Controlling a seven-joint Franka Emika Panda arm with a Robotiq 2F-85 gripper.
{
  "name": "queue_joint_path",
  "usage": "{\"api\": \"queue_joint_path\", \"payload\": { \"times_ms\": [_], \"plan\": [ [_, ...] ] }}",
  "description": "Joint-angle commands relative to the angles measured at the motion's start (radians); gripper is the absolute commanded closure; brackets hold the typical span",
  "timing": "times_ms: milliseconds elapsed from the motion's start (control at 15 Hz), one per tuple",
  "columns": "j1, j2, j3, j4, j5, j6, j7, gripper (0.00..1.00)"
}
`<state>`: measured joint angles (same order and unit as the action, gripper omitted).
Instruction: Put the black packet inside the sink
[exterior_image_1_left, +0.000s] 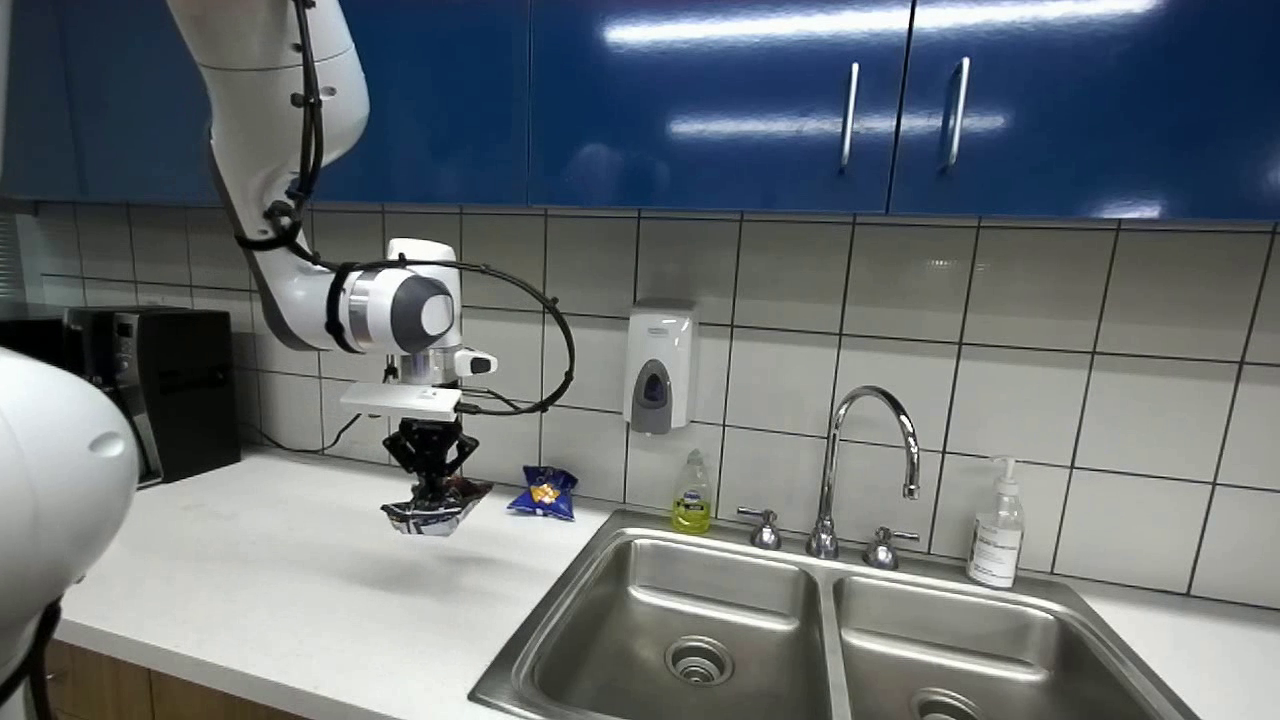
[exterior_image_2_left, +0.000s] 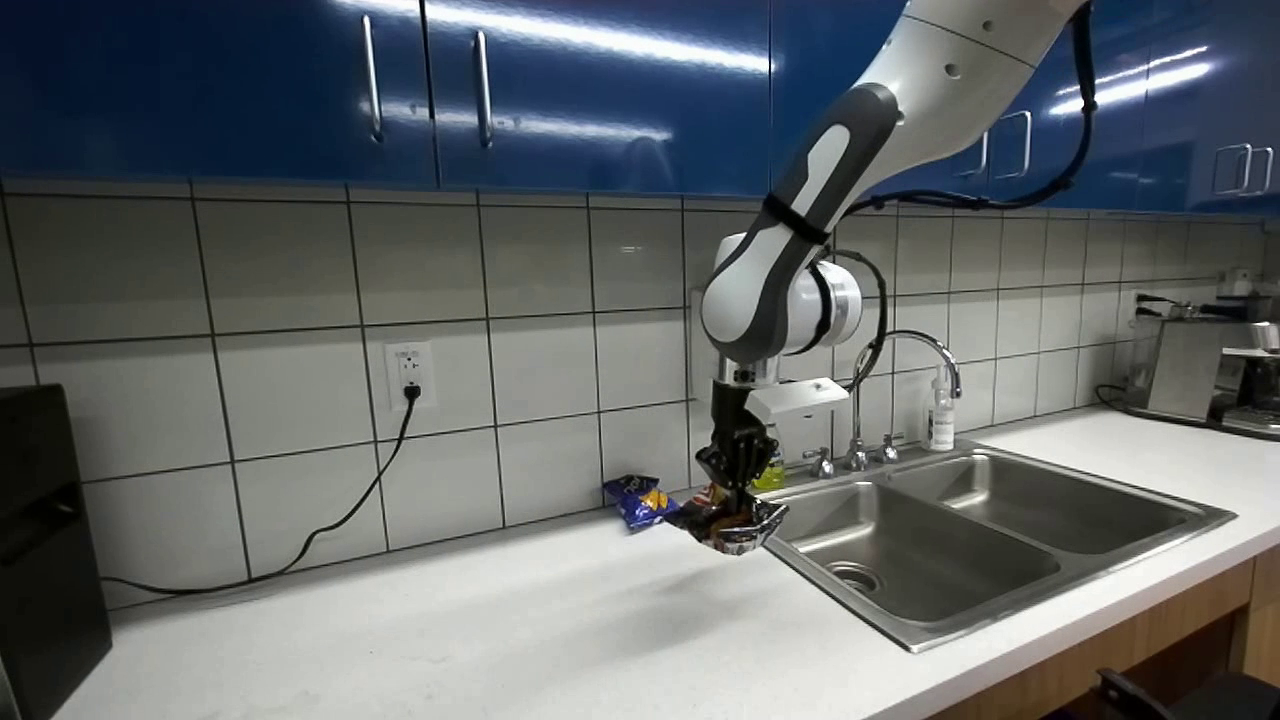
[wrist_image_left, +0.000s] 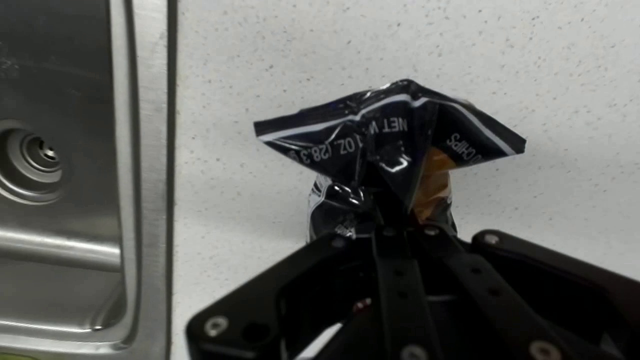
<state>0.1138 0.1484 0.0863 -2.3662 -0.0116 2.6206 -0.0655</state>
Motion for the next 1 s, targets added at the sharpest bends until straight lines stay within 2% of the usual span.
{"api": "queue_joint_path", "payload": {
  "times_ms": [0,933],
  "plan": [
    [-0.057,-0.05,-0.036,-0.003,0.021,-0.042,-0.005,1.0],
    [-0.229,0.0,-0.192,0.109,0.044,-0.076,-0.038,1.0]
  ]
}}
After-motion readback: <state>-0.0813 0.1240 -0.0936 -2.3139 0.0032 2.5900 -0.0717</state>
